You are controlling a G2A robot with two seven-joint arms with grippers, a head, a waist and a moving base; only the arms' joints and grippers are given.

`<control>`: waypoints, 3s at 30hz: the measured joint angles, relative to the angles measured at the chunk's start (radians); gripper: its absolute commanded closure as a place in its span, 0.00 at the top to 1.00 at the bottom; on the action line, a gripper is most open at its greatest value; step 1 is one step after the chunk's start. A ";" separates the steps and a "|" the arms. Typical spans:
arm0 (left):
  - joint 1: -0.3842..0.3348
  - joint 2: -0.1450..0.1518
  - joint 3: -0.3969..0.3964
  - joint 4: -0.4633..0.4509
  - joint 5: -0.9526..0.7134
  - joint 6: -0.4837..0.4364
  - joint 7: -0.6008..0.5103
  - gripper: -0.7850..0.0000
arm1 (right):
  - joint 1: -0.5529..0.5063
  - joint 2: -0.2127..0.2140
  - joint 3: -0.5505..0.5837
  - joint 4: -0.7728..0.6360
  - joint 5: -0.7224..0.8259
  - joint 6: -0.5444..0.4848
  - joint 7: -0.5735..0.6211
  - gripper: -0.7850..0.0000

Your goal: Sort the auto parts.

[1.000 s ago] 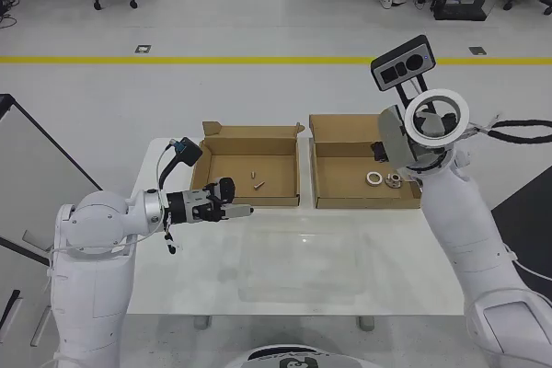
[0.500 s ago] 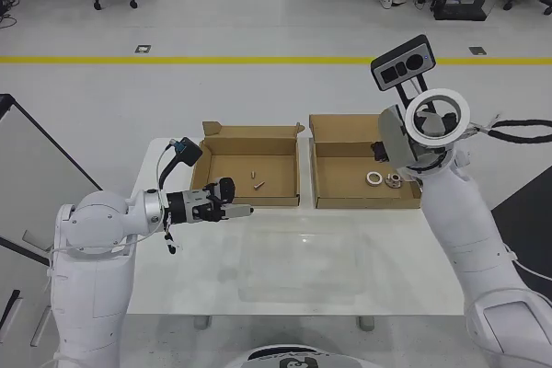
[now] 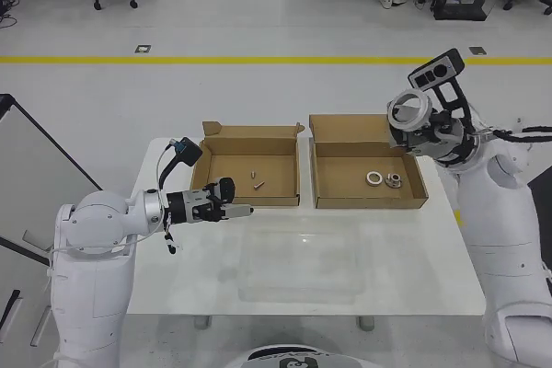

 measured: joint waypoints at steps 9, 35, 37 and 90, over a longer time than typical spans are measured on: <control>0.000 0.000 0.000 0.000 0.000 0.000 0.000 1.00 | -0.065 0.088 0.247 -0.084 -0.686 0.068 -0.009 0.00; 0.000 0.000 0.000 0.000 0.000 0.000 0.000 1.00 | 0.315 0.041 -0.449 0.345 -1.592 -0.074 -0.124 0.00; 0.000 0.000 0.000 0.000 0.000 0.000 0.000 1.00 | 0.321 0.029 -0.488 0.380 -1.595 -0.067 -0.144 0.00; 0.000 0.000 0.000 0.000 0.000 0.000 0.000 1.00 | 0.502 -0.257 -0.843 1.011 -1.568 -0.047 -0.435 0.47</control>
